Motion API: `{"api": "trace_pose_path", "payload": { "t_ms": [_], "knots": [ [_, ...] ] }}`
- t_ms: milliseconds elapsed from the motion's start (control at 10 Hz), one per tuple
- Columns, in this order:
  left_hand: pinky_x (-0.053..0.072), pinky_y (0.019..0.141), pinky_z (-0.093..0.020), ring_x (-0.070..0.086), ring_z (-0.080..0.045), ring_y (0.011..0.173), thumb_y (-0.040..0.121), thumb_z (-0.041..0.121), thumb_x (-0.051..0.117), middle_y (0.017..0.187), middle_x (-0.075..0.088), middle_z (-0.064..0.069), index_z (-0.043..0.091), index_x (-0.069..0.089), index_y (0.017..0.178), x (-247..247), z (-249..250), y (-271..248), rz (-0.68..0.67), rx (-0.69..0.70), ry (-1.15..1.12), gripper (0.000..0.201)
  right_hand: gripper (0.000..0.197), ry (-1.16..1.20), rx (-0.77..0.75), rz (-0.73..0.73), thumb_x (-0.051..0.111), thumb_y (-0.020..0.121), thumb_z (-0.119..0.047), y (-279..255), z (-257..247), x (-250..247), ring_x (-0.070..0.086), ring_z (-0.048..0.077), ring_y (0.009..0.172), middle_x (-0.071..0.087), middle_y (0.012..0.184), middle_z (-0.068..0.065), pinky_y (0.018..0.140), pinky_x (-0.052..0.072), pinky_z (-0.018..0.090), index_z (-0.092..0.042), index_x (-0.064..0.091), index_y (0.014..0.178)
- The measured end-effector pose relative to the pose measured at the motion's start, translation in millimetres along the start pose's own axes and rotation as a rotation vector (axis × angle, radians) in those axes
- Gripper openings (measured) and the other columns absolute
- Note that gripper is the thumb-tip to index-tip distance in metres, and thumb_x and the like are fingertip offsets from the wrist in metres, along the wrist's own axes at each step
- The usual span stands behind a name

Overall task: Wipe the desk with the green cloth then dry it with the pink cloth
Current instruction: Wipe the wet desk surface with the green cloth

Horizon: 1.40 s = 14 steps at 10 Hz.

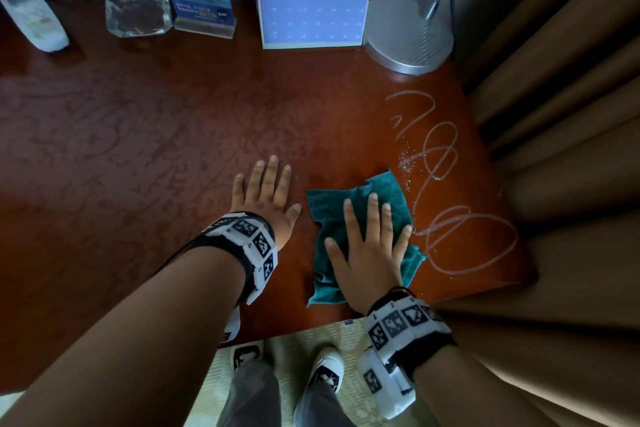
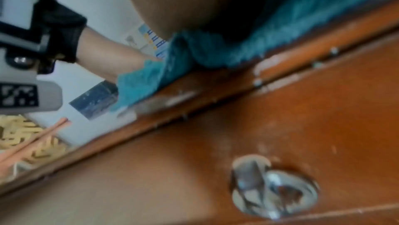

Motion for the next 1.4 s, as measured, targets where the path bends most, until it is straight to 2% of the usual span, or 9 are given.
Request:
{"api": "trace_pose_path", "payload": {
  "t_ms": [100, 200, 400, 600, 800, 1100, 1200, 1300, 1400],
  "knots": [
    [-0.01, 0.116, -0.045, -0.027, -0.02, 0.141, 0.098, 0.048, 0.005, 0.15, -0.036, -0.001, 0.02, -0.03, 0.143, 0.0, -0.3, 0.2, 0.019, 0.003, -0.004, 0.063, 0.066, -0.055, -0.068, 0.002, 0.023, 0.093, -0.059, -8.3, -5.3, 3.7, 0.021, 0.035, 0.143, 0.019, 0.158, 0.012, 0.11, 0.01, 0.066, -0.026, 0.026, 0.15],
    [-0.01, 0.116, -0.045, -0.026, -0.02, 0.141, 0.098, 0.047, 0.006, 0.15, -0.035, -0.001, 0.02, -0.029, 0.143, 0.3, -0.2, 0.2, 0.027, -0.002, -0.002, 0.063, 0.064, -0.06, -0.135, -0.027, 0.022, 0.094, -0.058, -13.8, -7.8, 6.1, 0.017, 0.035, 0.145, 0.014, 0.159, 0.012, 0.11, 0.01, 0.066, -0.029, 0.021, 0.151],
    [-0.01, 0.116, -0.044, -0.025, -0.02, 0.141, 0.099, 0.046, 0.003, 0.151, -0.035, -0.001, 0.02, -0.029, 0.143, -0.5, 0.3, -2.8, 0.05, 0.002, 0.005, 0.061, 0.056, -0.074, -0.364, -0.072, 0.02, 0.097, -0.056, -30.8, -5.1, 9.0, 0.009, 0.029, 0.147, 0.005, 0.161, 0.004, 0.111, 0.009, 0.061, -0.039, 0.017, 0.15],
    [-0.01, 0.116, -0.044, -0.027, -0.02, 0.141, 0.099, 0.046, 0.002, 0.149, -0.037, -0.002, 0.019, -0.031, 0.142, -1.3, -0.2, -2.3, 0.007, 0.004, 0.011, 0.061, 0.056, -0.069, -0.507, -0.107, 0.028, 0.096, -0.055, -32.8, 12.1, 3.3, 0.01, 0.025, 0.147, 0.01, 0.161, 0.0, 0.113, 0.008, 0.056, -0.042, 0.017, 0.149],
    [-0.008, 0.117, -0.044, -0.025, -0.02, 0.141, 0.099, 0.046, 0.003, 0.151, -0.034, -0.002, 0.02, -0.029, 0.143, -2.2, -0.6, -3.0, 0.018, 0.003, 0.006, 0.061, 0.059, -0.104, -0.532, -0.148, 0.029, 0.095, -0.058, -28.1, 31.4, -0.9, 0.01, 0.023, 0.147, 0.008, 0.161, -0.002, 0.113, 0.008, 0.056, -0.043, 0.013, 0.149],
    [-0.009, 0.116, -0.043, -0.025, -0.02, 0.142, 0.098, 0.047, 0.003, 0.151, -0.034, -0.002, 0.019, -0.03, 0.143, -3.4, 0.2, -3.9, 0.012, -0.006, 0.036, 0.061, 0.056, -0.251, -0.65, -0.237, 0.027, 0.095, -0.056, -1.8, 75.2, -15.5, 0.006, 0.023, 0.148, 0.008, 0.161, -0.001, 0.112, 0.012, 0.055, -0.041, 0.018, 0.149],
    [-0.009, 0.116, -0.044, -0.024, -0.02, 0.142, 0.098, 0.046, 0.002, 0.151, -0.033, -0.003, 0.019, -0.029, 0.143, -3.1, 0.1, -4.0, 0.01, -0.003, 0.04, 0.061, 0.059, -0.256, -0.616, -0.241, 0.028, 0.094, -0.057, -1.7, 75.8, -19.0, 0.002, 0.023, 0.148, 0.003, 0.161, -0.002, 0.111, 0.009, 0.055, -0.044, 0.011, 0.149],
    [-0.009, 0.116, -0.044, -0.024, -0.021, 0.142, 0.098, 0.047, 0.002, 0.151, -0.034, -0.003, 0.018, -0.029, 0.143, -3.7, 0.5, -2.9, 0.004, 0.004, 0.043, 0.061, 0.06, -0.157, -0.397, -0.164, 0.016, 0.091, -0.064, -21.1, 68.4, -27.6, -0.016, 0.023, 0.146, -0.017, 0.16, -0.006, 0.115, -0.005, 0.056, -0.052, -0.002, 0.147],
    [-0.009, 0.116, -0.044, -0.025, -0.021, 0.142, 0.098, 0.047, 0.001, 0.151, -0.035, -0.003, 0.018, -0.031, 0.142, -3.8, 0.6, -3.8, -0.007, 0.005, 0.046, 0.061, 0.056, -0.063, -0.186, -0.229, -0.002, 0.083, -0.074, -31.1, 69.3, -11.6, -0.038, 0.015, 0.137, -0.041, 0.148, -0.015, 0.106, -0.021, 0.058, -0.063, -0.017, 0.136]
  ]
}}
Point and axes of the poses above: each hand's wrist, its own y-axis towards the middle knuckle, its own x-axis out of the palm, z = x × y, the point moved 7 cm from there along y, towards the middle knuckle
